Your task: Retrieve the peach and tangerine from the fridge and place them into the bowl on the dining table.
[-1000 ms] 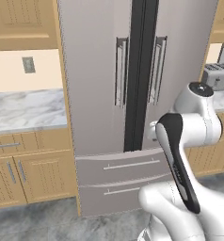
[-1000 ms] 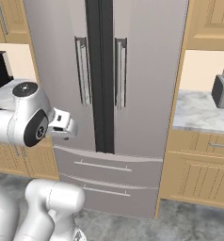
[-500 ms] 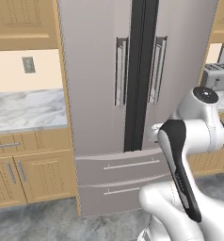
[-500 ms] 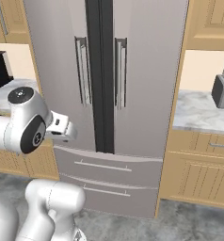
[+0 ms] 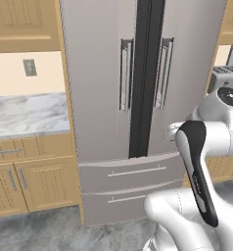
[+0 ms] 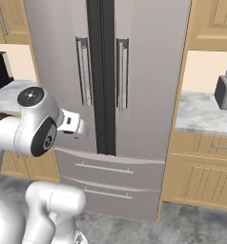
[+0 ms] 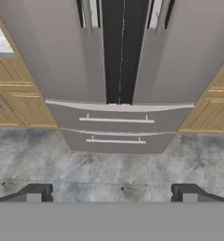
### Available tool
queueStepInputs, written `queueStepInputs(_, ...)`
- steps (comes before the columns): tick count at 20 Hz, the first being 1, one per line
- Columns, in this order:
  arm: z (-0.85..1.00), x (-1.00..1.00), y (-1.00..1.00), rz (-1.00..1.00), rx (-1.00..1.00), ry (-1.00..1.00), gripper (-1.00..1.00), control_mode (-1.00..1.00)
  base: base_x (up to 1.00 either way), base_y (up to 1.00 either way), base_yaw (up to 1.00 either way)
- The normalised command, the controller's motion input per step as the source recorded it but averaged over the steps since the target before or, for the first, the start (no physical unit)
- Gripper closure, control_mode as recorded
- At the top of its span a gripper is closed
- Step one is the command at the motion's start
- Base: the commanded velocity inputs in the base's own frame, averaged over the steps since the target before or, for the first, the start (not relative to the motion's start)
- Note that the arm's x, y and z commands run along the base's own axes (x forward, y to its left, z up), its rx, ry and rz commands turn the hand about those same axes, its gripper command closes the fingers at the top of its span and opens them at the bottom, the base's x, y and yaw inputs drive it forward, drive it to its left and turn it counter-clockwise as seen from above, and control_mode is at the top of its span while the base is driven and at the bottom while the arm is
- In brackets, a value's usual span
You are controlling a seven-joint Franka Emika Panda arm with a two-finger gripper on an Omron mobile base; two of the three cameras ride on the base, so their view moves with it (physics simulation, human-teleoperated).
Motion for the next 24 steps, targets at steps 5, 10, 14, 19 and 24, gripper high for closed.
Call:
queueStepInputs(5, 0.44, 0.57, -0.33, 0.00, 0.00, -0.11, -1.00, -1.00, 0.00, 0.00, 0.00)
queueStepInputs(10, 0.43, 0.49, -0.53, -0.01, 0.00, -0.17, -1.00, -1.00, 0.00, 0.00, 0.00)
queueStepInputs(14, 0.41, 0.51, -0.52, -0.01, 0.00, -0.19, -1.00, -1.00, 0.00, 0.00, 0.00)
queueStepInputs(19, 0.11, 0.69, -0.44, -0.04, 0.00, -0.11, -1.00, -1.00, 0.00, 0.00, 0.00)
queueStepInputs(24, 0.05, 0.58, -0.16, -0.01, 0.00, -0.06, -1.00, -1.00, 0.00, 0.00, 0.00)
